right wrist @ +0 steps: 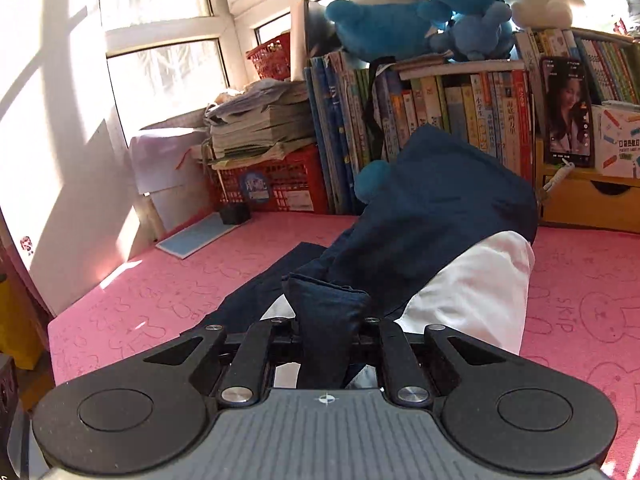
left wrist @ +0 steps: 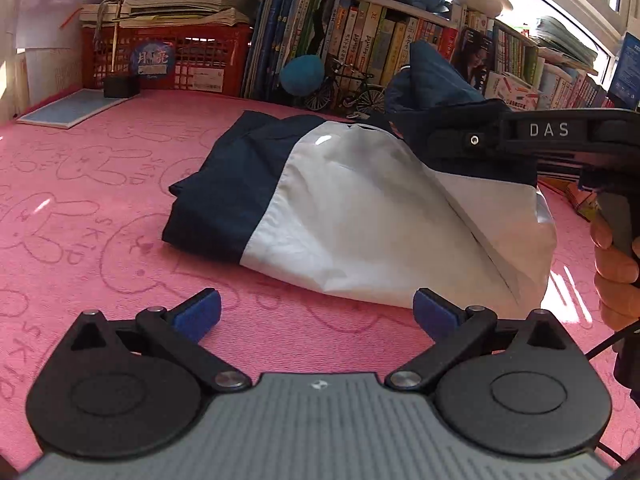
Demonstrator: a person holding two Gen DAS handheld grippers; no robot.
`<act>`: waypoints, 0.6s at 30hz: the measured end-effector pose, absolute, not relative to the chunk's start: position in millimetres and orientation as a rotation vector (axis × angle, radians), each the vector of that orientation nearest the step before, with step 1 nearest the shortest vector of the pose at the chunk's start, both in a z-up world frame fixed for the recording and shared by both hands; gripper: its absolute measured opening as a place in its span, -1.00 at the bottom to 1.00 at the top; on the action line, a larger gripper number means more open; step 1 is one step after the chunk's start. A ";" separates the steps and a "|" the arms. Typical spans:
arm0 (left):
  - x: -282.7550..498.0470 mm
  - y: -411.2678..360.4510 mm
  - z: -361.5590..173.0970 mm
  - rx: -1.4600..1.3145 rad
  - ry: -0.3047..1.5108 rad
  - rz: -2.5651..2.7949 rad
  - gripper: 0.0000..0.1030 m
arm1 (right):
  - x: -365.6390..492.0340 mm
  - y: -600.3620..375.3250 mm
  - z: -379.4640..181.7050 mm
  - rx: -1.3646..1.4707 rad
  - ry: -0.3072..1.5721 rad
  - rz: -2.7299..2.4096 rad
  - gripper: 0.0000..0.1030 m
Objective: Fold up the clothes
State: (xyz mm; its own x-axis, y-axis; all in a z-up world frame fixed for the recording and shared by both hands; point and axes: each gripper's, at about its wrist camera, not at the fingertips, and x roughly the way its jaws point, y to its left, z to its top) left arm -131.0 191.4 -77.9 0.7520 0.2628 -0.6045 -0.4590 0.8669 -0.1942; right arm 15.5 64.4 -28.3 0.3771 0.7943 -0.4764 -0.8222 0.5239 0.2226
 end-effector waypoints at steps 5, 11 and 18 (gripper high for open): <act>-148.7 217.8 -64.0 -0.390 0.548 0.432 1.00 | -16.6 105.6 -55.5 -0.241 0.546 1.020 -0.58; -144.4 228.0 -61.3 -0.558 0.505 0.226 1.00 | -42.0 64.7 -50.0 -0.202 0.431 1.046 0.37; -106.7 204.0 -64.3 -0.572 0.476 0.123 1.00 | -46.7 -17.6 -51.7 -0.258 0.342 0.793 0.54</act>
State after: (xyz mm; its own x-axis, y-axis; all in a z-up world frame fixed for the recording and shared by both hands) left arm -106.7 204.0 -64.3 0.8845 -0.0181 -0.4661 -0.2416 0.8370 -0.4909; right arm -46.7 -17.6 -51.7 0.6517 0.6488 -0.3929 -0.7311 0.6753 -0.0976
